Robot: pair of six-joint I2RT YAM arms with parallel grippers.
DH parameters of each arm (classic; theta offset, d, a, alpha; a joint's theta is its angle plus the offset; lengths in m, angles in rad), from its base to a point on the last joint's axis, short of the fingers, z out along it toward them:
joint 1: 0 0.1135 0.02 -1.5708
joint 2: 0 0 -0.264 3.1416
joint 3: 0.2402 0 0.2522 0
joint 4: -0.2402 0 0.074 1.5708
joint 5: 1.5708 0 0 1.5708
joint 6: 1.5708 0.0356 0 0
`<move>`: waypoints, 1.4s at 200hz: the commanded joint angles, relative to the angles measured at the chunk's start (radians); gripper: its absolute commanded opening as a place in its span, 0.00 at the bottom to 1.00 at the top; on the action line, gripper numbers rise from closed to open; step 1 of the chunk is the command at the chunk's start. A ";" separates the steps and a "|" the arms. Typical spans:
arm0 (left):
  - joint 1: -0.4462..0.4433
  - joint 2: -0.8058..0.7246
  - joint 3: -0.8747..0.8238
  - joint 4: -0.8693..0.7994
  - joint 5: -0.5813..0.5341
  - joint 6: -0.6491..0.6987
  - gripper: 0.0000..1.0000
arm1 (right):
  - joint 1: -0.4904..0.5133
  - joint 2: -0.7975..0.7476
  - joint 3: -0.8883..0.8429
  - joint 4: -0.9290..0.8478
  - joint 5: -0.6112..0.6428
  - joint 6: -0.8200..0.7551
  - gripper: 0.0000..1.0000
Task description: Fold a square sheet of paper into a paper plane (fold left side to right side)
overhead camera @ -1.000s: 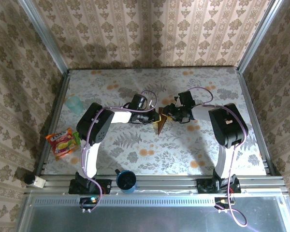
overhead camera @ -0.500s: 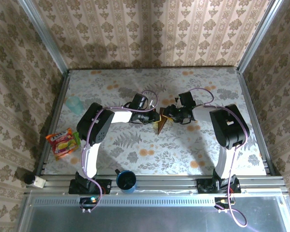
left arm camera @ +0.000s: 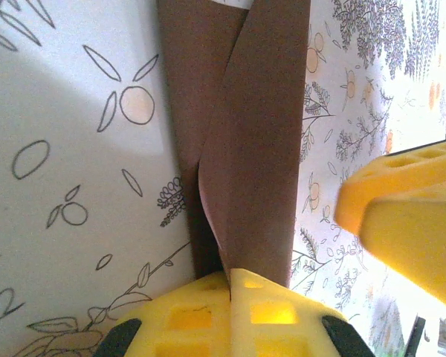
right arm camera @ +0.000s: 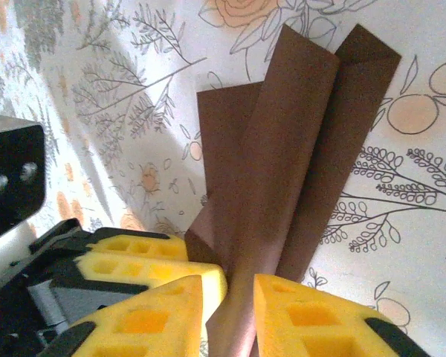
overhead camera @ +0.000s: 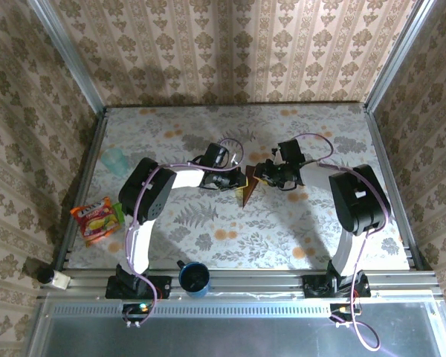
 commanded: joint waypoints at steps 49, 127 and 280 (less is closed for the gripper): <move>0.000 0.090 -0.006 -0.111 -0.150 0.063 0.00 | 0.015 0.070 0.153 -0.161 0.057 -0.059 0.17; 0.001 0.102 0.005 -0.123 -0.159 0.067 0.04 | 0.036 0.144 0.247 -0.292 0.113 -0.111 0.17; 0.001 0.124 0.021 -0.126 -0.157 0.061 0.08 | 0.037 0.106 0.214 -0.261 0.114 -0.111 0.14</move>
